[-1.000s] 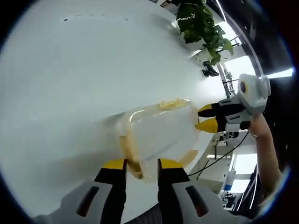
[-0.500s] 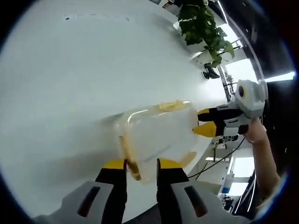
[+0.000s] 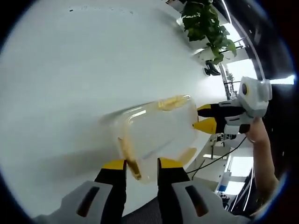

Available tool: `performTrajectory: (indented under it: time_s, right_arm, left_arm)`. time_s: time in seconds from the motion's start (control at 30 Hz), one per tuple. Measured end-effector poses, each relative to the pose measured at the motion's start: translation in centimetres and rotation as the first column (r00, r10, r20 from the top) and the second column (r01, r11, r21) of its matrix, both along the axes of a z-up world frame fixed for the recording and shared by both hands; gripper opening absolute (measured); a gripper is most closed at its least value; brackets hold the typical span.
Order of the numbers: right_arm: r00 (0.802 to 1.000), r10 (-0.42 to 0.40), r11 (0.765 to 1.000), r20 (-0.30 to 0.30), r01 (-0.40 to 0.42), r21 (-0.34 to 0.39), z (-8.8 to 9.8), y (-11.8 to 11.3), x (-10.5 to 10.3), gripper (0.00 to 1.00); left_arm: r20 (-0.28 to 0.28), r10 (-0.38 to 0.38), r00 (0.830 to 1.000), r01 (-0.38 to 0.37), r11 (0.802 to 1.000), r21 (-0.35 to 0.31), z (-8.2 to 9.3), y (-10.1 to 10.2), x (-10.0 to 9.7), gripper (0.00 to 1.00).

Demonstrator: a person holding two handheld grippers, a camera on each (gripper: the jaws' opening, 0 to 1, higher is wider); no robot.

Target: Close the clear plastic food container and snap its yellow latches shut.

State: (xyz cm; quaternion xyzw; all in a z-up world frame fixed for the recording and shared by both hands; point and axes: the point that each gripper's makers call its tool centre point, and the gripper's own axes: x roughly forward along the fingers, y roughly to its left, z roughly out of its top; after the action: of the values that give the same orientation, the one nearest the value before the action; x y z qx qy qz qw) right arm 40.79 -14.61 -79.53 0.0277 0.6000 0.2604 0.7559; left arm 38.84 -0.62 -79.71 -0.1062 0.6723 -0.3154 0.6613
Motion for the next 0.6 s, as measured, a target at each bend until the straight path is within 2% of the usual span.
performTrajectory:
  time_s: [0.17,0.33,0.53,0.6]
  right_arm:
    - [1.000,-0.003,1.000,-0.001,0.003,-0.010,0.01,0.12,-0.07,0.24]
    - [1.000,-0.014,1.000,0.000,0.014,0.009,-0.01,-0.06,-0.15,0.25]
    - [0.996,0.051,0.998,0.073,-0.053,0.031,0.13,0.32,-0.65,0.28]
    - [0.994,0.063,0.997,0.088,-0.066,0.029,0.05,0.35,-0.66,0.30]
  left_arm:
    - [0.005,-0.001,1.000,0.001,1.000,0.000,-0.14,0.16,0.58,0.23]
    - [0.039,-0.011,0.999,0.011,1.000,0.002,0.25,0.04,-0.10,0.25]
    - [0.080,-0.046,0.996,0.044,0.999,0.022,0.52,0.19,-0.17,0.26]
    - [0.110,-0.073,0.991,0.069,0.997,0.037,0.32,0.28,0.26,0.26]
